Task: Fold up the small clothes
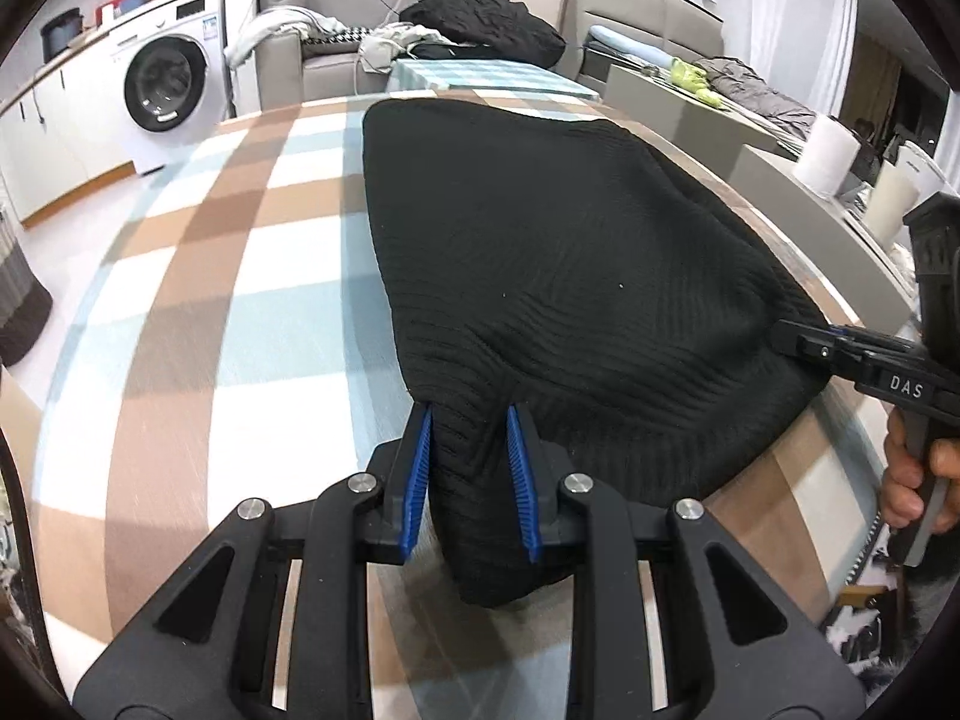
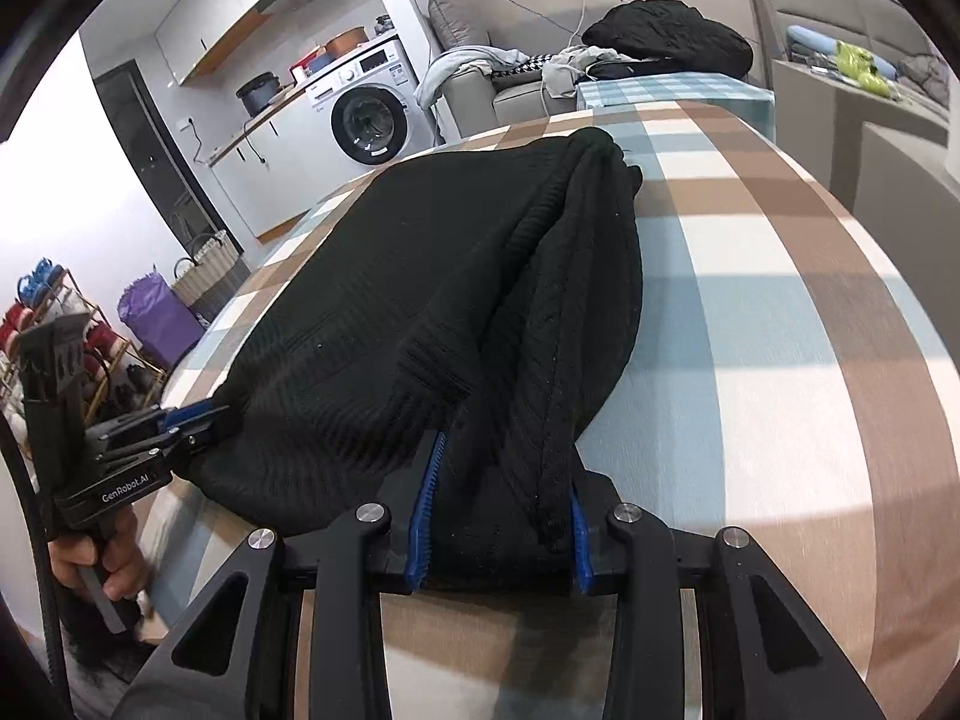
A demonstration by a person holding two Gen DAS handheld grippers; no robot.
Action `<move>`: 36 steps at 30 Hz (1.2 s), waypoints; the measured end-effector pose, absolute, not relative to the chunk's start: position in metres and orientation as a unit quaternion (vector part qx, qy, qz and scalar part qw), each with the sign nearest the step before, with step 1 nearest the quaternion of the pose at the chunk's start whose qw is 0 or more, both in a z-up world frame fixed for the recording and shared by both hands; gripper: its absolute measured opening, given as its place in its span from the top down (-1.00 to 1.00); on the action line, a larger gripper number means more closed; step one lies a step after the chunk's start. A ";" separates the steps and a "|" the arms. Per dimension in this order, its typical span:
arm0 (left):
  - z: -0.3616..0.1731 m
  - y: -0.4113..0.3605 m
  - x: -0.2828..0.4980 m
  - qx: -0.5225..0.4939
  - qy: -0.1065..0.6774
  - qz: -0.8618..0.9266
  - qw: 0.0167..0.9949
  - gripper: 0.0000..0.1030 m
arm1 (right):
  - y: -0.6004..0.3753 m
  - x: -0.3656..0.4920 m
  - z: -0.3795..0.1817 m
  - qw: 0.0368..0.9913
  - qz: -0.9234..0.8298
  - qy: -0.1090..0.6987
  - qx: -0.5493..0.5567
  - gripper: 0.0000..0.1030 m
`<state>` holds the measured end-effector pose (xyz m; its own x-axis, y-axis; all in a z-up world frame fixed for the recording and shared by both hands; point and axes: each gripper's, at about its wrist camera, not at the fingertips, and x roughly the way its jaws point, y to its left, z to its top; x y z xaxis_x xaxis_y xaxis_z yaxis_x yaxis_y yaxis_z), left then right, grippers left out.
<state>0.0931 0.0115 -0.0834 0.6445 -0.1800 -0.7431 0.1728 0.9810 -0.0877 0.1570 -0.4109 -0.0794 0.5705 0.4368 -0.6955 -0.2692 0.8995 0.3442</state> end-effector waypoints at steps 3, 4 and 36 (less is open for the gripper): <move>-0.084 0.014 0.106 -0.004 0.410 -0.086 0.908 0.57 | -0.406 0.167 -0.078 0.879 0.198 0.422 0.097 0.32; -0.084 0.015 0.109 -0.005 0.410 -0.085 0.908 0.57 | -0.404 0.171 -0.078 0.879 0.198 0.424 0.096 0.32; -0.053 0.030 0.060 -0.007 0.337 -0.048 0.940 -0.64 | -0.396 0.128 -0.039 0.916 0.179 0.358 0.018 -0.99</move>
